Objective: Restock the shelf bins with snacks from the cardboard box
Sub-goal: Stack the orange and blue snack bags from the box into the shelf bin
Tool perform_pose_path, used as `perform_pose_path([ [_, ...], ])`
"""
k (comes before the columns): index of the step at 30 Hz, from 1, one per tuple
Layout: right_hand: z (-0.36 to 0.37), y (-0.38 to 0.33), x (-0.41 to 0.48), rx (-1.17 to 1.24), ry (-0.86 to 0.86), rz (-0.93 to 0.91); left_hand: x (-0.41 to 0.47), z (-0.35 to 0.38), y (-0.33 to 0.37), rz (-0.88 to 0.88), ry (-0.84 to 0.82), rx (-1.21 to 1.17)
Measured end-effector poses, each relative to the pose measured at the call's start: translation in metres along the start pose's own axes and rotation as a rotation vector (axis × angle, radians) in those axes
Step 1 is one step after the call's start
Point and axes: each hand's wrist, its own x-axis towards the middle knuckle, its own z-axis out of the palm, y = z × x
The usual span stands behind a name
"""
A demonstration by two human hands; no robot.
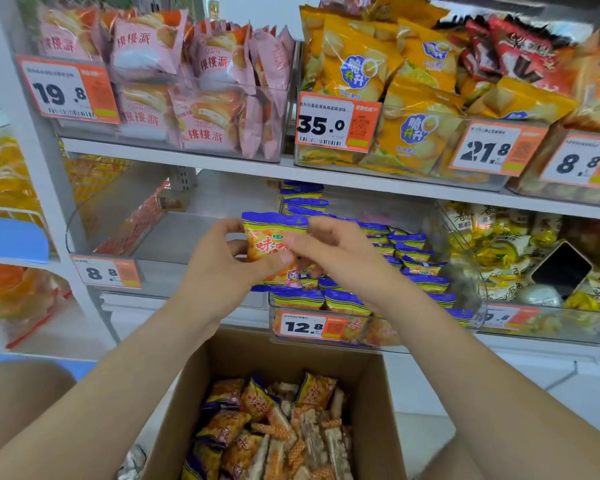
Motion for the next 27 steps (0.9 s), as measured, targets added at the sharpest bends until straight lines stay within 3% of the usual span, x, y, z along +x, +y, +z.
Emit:
perform_pose_path([
  [2, 0.0, 0.002, -0.007, 0.097, -0.045, 0.049, 0.0, 0.0, 0.001, 0.042, -0.045, 0.038],
  [5, -0.007, 0.007, -0.005, 0.198, 0.106, 0.019, 0.002, -0.002, 0.001, 0.1, -0.089, 0.174],
  [8, -0.017, 0.018, 0.005, -0.08, 0.443, -0.045, 0.004, -0.005, -0.004, 0.099, 0.001, 0.315],
  [10, -0.015, 0.03, 0.011, -0.253, 0.516, -0.058, 0.005, -0.004, -0.01, 0.067, 0.039, 0.377],
  [20, 0.01, 0.051, 0.035, -0.367, 0.477, -0.132, 0.006, 0.006, -0.025, 0.01, -0.062, 0.447],
  [27, 0.011, 0.052, 0.034, -0.518, 0.4, -0.143, 0.0, 0.008, -0.023, 0.009, -0.047, 0.501],
])
